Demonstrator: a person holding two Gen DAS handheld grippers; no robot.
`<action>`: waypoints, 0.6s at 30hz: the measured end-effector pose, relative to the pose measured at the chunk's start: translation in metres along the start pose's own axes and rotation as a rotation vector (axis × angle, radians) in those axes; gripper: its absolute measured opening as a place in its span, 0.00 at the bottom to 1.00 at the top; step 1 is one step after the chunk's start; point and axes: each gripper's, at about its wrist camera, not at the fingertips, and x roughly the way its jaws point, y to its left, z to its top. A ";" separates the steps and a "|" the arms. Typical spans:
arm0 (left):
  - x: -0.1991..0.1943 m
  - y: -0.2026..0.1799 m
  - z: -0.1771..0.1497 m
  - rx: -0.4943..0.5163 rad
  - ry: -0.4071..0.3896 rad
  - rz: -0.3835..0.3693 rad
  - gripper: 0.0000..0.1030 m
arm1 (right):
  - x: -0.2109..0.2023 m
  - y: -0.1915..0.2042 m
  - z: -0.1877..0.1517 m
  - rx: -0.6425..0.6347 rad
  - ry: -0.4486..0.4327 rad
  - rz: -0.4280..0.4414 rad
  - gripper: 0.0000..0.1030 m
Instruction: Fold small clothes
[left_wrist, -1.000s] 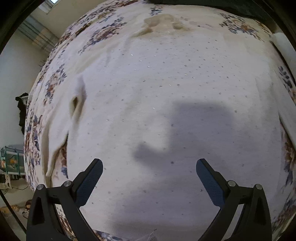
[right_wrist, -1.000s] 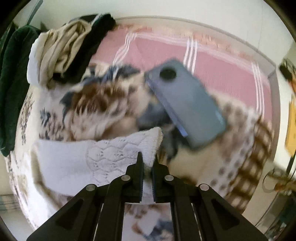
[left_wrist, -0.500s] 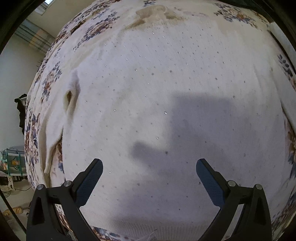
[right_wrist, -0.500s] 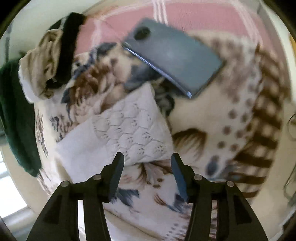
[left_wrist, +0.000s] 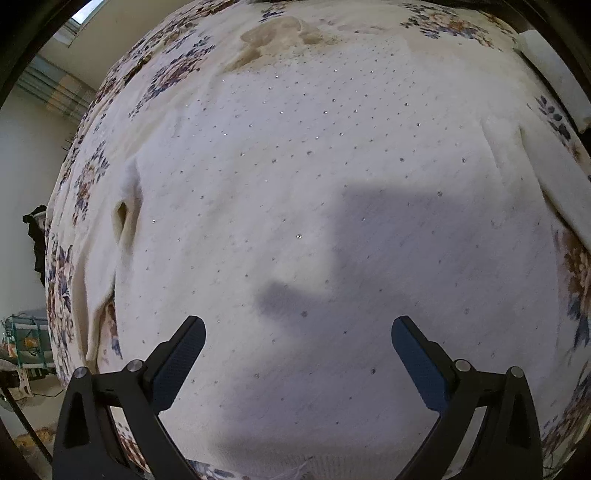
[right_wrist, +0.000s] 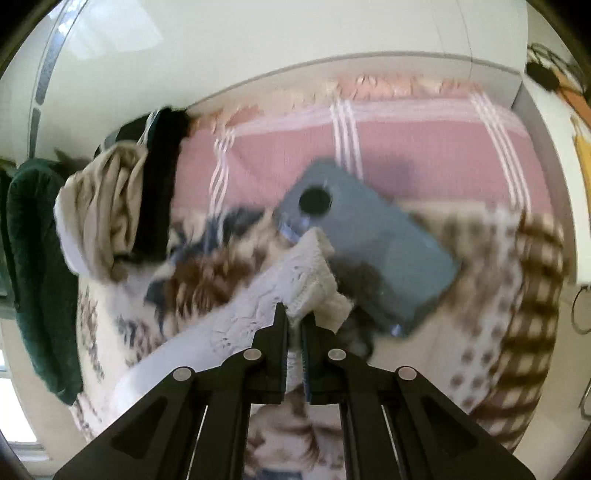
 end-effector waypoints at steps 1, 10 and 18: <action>0.000 0.000 0.001 -0.004 -0.001 -0.004 1.00 | 0.002 0.003 0.009 -0.004 -0.002 0.001 0.06; 0.006 0.024 0.000 -0.060 0.000 -0.009 1.00 | -0.046 0.095 0.007 -0.201 0.010 0.139 0.06; 0.021 0.112 -0.019 -0.247 0.012 0.025 1.00 | -0.061 0.296 -0.174 -0.654 0.138 0.297 0.06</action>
